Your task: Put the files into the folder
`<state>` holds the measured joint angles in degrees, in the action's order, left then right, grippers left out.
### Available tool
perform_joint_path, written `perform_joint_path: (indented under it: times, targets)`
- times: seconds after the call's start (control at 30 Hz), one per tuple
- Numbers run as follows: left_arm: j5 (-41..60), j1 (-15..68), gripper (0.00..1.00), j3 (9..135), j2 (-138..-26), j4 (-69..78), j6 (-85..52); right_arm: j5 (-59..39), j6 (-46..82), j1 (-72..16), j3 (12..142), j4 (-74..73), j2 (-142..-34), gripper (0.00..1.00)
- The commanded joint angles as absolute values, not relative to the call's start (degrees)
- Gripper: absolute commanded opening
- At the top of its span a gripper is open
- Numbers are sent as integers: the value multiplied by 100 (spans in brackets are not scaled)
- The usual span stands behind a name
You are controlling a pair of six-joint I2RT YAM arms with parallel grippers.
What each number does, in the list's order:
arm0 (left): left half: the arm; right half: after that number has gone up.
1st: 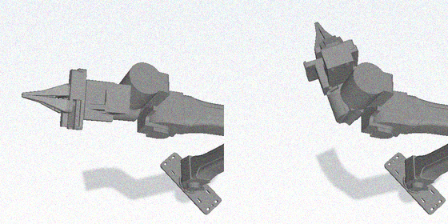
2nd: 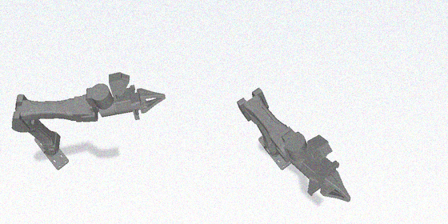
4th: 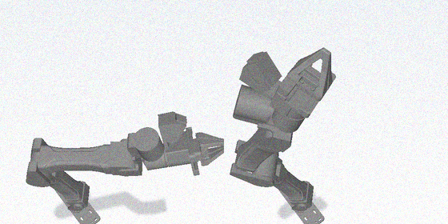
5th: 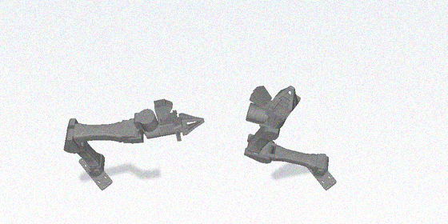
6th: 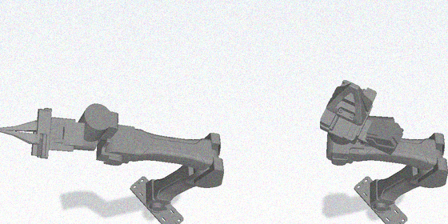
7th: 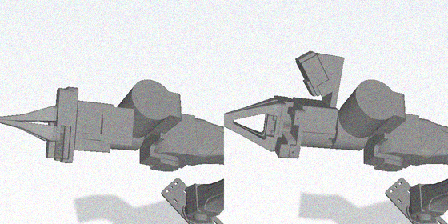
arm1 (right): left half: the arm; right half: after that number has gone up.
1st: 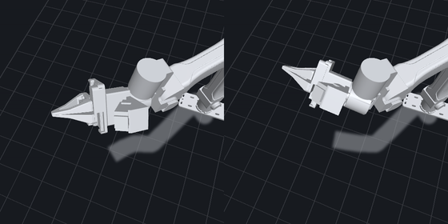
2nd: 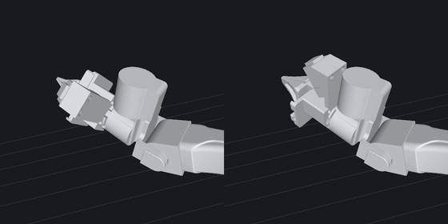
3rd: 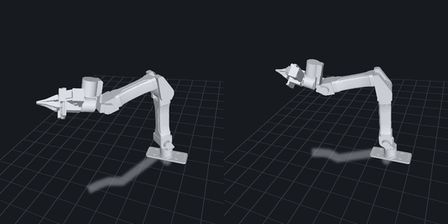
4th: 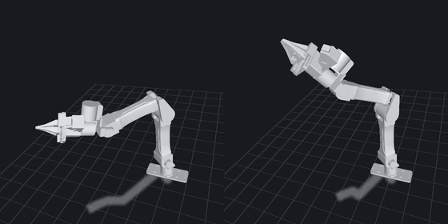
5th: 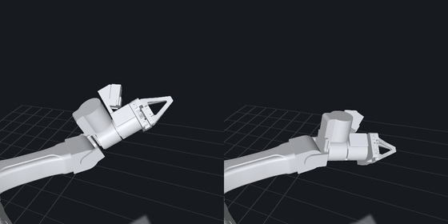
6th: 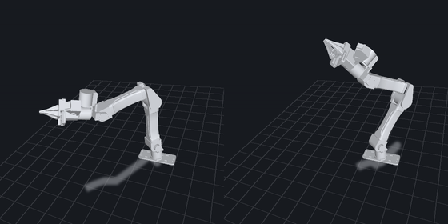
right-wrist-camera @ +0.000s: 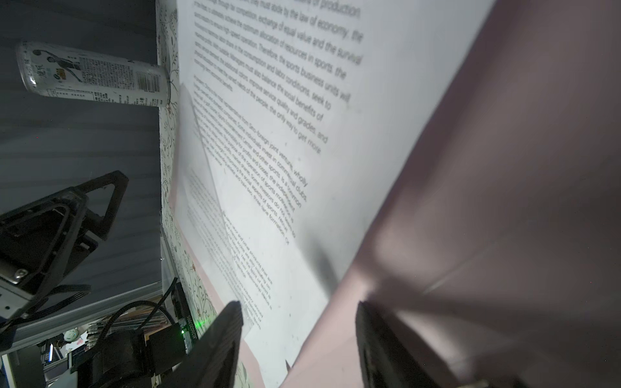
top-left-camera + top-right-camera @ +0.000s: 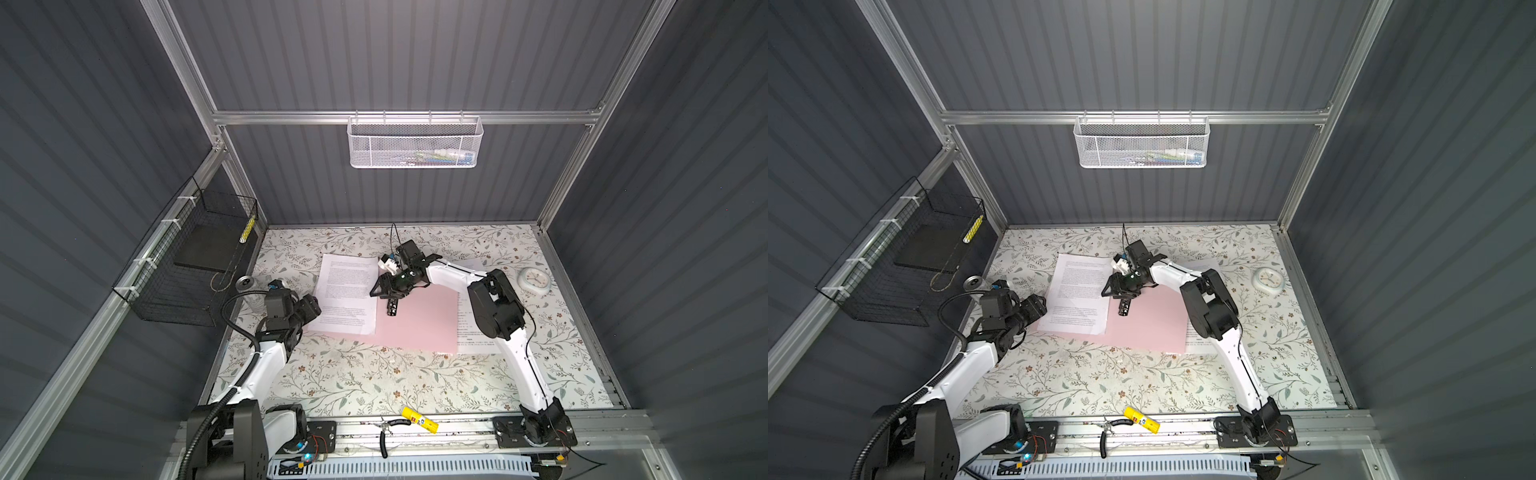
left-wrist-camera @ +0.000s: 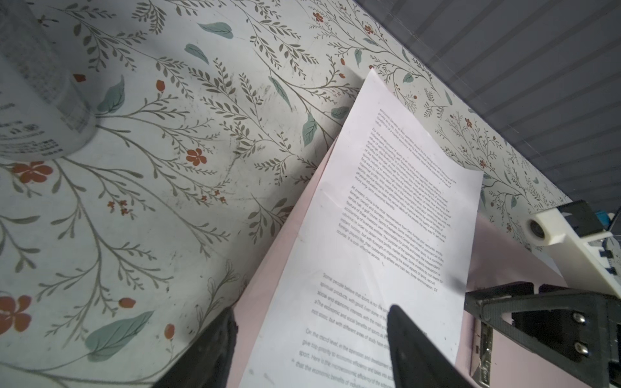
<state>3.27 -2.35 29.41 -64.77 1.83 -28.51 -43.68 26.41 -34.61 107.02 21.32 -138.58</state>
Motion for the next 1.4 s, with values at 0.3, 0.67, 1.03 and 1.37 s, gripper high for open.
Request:
perform_joint_path:
  times: [0.3, 0.67, 1.03, 1.37]
  targets:
    - [275, -273, 72, 2883, -6629, 275, -2874, -4597, 2726, -3568, 10415, 1684, -13957, 50]
    - [193, -308, 82, 3028, -6916, 492, -2865, -5357, 2652, -3433, 9834, 852, -14073, 51]
    - [874, -486, 83, 2962, -7866, 1670, -2869, -5922, 2899, -3221, 9360, -34, -14079, 50]
    - [2197, -878, 64, 2481, -7776, 2546, -3351, -6008, 2977, -3217, 9369, -127, -14141, 50]
